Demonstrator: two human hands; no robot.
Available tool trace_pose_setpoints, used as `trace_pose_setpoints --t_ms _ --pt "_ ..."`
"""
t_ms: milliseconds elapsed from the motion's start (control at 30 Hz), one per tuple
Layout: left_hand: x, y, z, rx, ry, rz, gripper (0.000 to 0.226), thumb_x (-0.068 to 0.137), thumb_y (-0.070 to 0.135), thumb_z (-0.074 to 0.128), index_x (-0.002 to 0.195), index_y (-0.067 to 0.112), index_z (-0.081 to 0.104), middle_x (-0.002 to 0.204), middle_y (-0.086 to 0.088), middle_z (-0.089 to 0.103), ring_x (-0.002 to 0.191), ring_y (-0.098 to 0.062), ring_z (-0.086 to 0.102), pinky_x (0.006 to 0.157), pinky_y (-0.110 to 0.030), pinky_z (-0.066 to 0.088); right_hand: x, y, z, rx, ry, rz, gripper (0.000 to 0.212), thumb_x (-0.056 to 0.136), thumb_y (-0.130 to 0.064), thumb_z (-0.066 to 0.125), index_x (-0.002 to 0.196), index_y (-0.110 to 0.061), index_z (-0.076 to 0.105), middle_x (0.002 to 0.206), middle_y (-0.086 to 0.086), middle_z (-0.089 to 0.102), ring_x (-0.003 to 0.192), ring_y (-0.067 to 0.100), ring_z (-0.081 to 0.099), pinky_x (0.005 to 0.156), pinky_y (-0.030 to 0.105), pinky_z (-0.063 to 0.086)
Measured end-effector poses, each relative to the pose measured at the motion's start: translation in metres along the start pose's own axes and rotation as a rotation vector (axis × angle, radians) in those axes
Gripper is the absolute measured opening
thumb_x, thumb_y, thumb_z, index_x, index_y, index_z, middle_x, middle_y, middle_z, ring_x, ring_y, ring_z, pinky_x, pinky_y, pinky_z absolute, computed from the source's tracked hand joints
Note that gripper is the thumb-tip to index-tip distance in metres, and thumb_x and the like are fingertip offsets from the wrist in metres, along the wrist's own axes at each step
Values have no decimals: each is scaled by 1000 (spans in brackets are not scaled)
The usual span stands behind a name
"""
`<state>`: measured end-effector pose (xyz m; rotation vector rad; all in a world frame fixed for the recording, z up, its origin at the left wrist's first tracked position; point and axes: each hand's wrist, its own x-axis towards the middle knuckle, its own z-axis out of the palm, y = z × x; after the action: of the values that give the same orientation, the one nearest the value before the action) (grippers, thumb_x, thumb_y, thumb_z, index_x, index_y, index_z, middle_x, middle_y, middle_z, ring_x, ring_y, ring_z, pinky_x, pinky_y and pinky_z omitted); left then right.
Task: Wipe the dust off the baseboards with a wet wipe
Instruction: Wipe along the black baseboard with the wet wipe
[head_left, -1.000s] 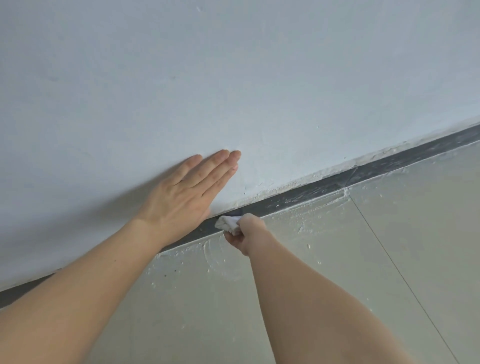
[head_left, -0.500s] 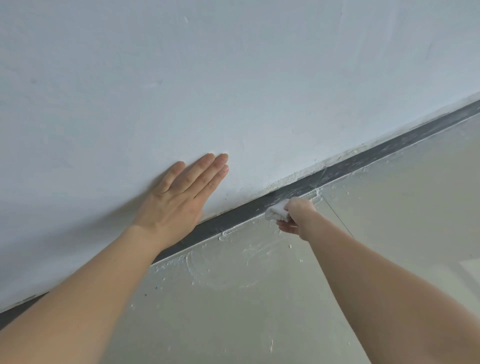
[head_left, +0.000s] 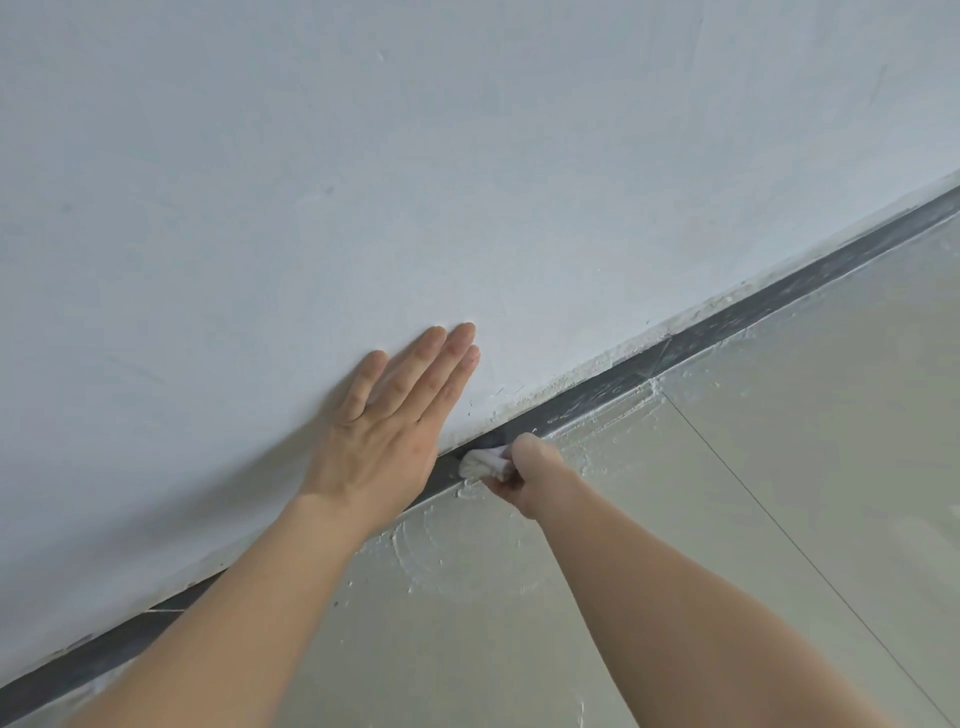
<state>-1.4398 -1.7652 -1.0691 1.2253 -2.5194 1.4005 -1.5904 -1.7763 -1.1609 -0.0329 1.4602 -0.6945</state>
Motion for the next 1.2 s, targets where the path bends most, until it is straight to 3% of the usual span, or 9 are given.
trace_pose_setpoints --t_ms 200,300,567,700,767,933,1000,1067,1200 --pt "-3 6 5 -26 19 -21 71 83 13 29 152 16 13 159 -2 5 146 -19 -3 115 -42 -10 -11 -28 -56 229 153 -247 19 90 6 43 98 6 60 72 9 54 63 16 52 68 27 50" --pt "-3 8 7 -44 31 -34 67 85 13 24 152 16 16 159 -3 7 146 -20 -1 115 -42 -10 -7 -24 -71 287 224 -252 26 92 -1 44 116 2 54 75 8 52 64 18 55 62 28 50" --pt "3 13 9 -34 32 -71 69 84 12 25 152 18 14 160 -2 -2 146 -20 -12 114 -40 -14 -11 -1 -16 51 -1 -84 10 93 -3 42 98 -8 49 88 9 54 64 16 53 54 21 53" --pt "2 10 9 -32 7 -48 74 81 13 31 152 20 12 160 -1 -5 145 -20 -15 114 -40 -15 -5 -21 -26 89 229 -100 31 94 -8 45 66 -19 37 64 -5 40 54 10 47 49 13 38" --pt "1 9 8 -45 0 -39 76 80 14 33 152 21 12 160 -2 -5 145 -20 -14 114 -40 -14 -1 -38 -44 337 167 -164 26 96 -10 41 74 -21 35 70 -4 41 40 2 55 52 16 49" --pt "14 16 0 -313 8 -14 86 72 14 41 152 22 10 159 -4 -7 146 -18 -9 115 -42 -12 -2 -63 -89 185 384 -334 21 88 -1 52 71 -13 54 51 2 53 40 9 52 43 12 45" --pt "27 23 -3 -395 21 2 88 71 12 43 152 22 9 159 -3 -7 146 -18 -7 115 -42 -13 -6 -62 -98 218 419 -321 13 88 2 51 94 4 63 62 5 51 42 12 53 44 17 46" --pt "40 31 -4 -400 33 -39 87 72 10 43 152 19 8 159 -4 -8 146 -18 -8 116 -41 -14 -6 -48 -97 178 364 -317 30 93 -3 44 119 9 53 67 5 49 49 14 54 43 21 47" --pt "51 48 2 -296 48 -121 83 77 14 39 153 16 4 159 -7 -11 146 -21 -12 116 -41 -14 0 -26 -62 -14 102 -161 27 92 -2 41 110 3 61 63 11 57 49 17 51 47 25 47"
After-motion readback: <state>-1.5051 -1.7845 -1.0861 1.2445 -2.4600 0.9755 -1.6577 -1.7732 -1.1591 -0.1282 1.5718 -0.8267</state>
